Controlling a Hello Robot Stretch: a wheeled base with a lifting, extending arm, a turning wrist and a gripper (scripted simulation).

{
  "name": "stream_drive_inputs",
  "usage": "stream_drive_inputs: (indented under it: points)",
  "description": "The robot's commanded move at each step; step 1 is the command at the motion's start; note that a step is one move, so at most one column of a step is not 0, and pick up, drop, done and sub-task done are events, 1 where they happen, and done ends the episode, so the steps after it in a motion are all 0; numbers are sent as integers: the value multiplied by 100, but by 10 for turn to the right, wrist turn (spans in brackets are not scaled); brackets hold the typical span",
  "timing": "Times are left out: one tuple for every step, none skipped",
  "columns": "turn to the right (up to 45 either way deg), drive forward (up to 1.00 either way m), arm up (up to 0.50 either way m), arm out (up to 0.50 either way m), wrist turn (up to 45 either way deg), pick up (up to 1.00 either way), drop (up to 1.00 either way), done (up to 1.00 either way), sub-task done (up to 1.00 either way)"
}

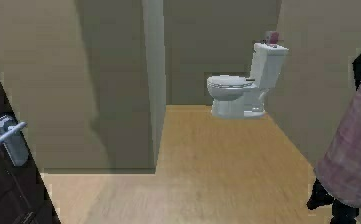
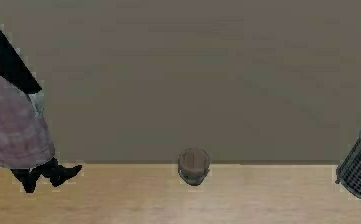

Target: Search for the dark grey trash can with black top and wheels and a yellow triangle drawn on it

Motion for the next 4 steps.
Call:
stream_drive_inputs:
  points:
    - [-150,0,0,0,0,0,0,0,0]
    - [0,100,0,0,0,0,0,0,0]
    - [-120,0,0,0,0,0,0,0,0]
    - [0,15,0,0,0,0,0,0,0]
